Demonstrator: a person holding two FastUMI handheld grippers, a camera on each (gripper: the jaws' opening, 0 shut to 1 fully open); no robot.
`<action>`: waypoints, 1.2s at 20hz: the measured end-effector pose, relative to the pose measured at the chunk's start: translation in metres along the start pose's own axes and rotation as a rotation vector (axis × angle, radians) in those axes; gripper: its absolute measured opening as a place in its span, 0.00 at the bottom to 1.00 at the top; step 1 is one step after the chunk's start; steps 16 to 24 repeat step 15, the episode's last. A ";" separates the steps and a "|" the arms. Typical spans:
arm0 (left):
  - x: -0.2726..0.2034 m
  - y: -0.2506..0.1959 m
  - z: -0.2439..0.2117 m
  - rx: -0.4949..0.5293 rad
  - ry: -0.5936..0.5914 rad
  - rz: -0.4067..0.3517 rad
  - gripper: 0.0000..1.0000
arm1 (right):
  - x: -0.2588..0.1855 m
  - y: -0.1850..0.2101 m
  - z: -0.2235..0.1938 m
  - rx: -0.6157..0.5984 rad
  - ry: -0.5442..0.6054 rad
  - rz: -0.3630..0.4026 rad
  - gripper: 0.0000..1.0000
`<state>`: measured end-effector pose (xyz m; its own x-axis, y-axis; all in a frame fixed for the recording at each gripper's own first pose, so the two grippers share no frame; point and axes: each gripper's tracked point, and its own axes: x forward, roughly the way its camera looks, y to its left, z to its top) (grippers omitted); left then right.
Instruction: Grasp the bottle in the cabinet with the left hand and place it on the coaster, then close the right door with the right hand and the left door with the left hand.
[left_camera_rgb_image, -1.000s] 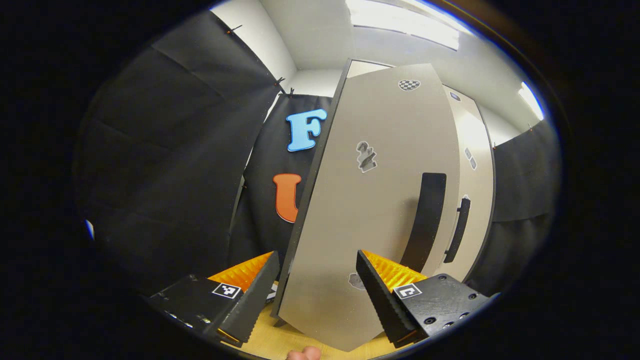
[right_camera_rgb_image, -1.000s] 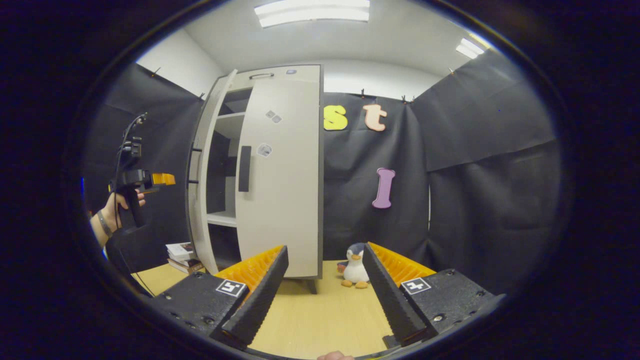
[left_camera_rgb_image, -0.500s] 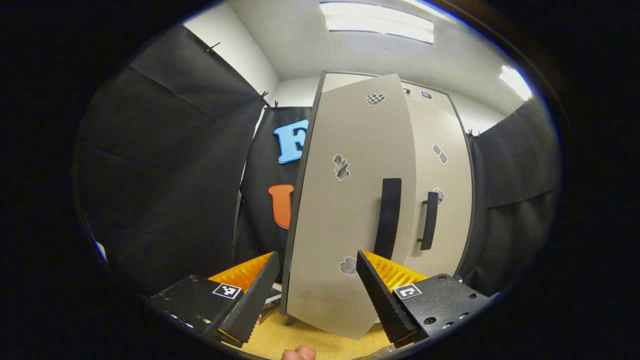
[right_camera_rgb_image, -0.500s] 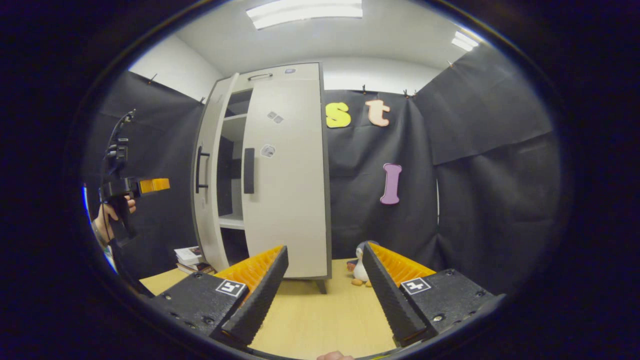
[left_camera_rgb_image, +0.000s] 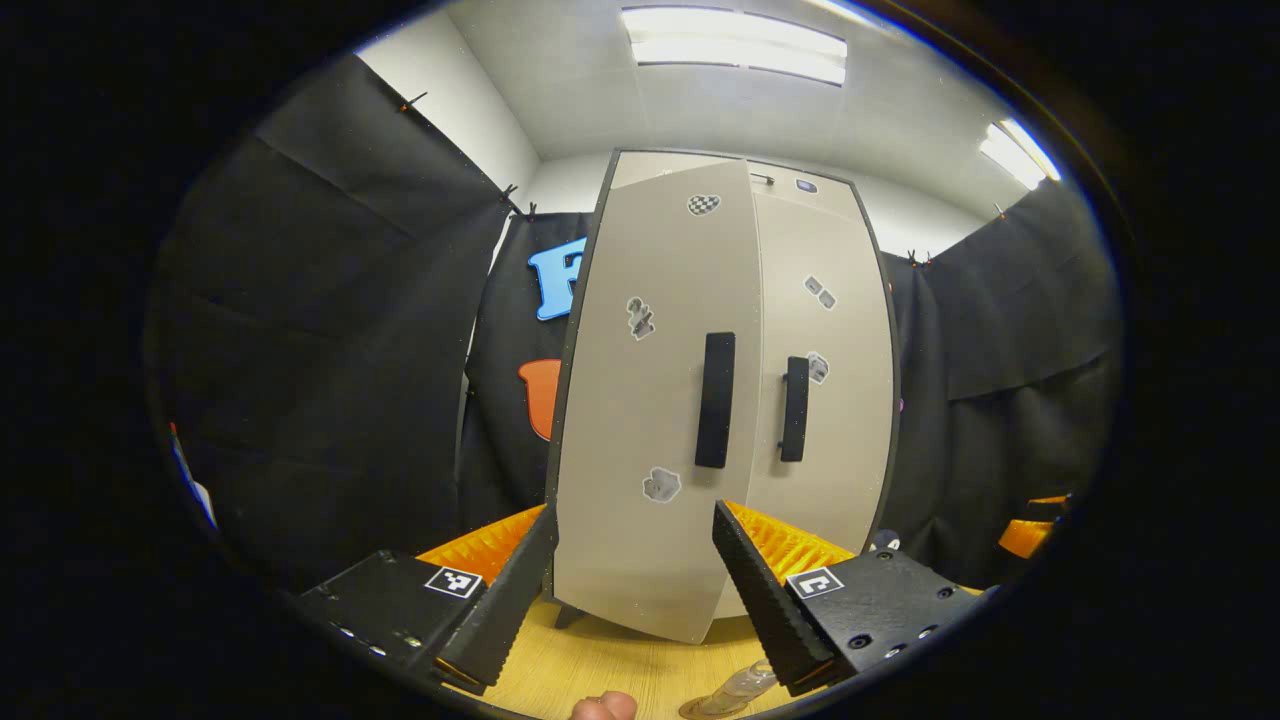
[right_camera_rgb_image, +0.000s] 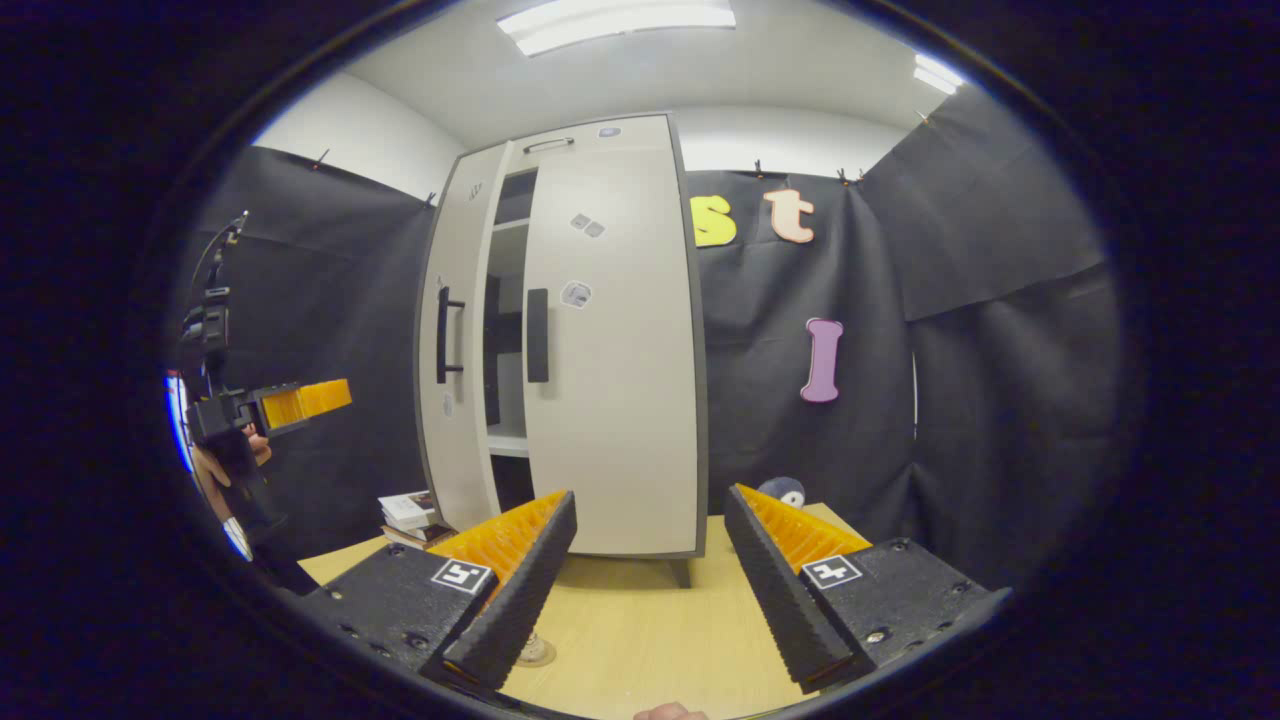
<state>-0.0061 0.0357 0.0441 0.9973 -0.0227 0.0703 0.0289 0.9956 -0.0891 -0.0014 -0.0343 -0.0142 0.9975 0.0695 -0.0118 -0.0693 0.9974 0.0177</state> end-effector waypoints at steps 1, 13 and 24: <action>-0.007 -0.003 -0.006 0.009 0.008 0.002 0.99 | 0.001 0.002 -0.001 0.001 -0.001 0.002 0.98; -0.040 -0.027 -0.021 0.060 -0.011 0.007 0.95 | 0.002 -0.015 -0.002 -0.016 0.006 -0.058 0.98; -0.042 -0.033 -0.017 0.077 -0.019 -0.004 0.95 | 0.002 -0.016 -0.002 -0.009 0.011 -0.062 0.98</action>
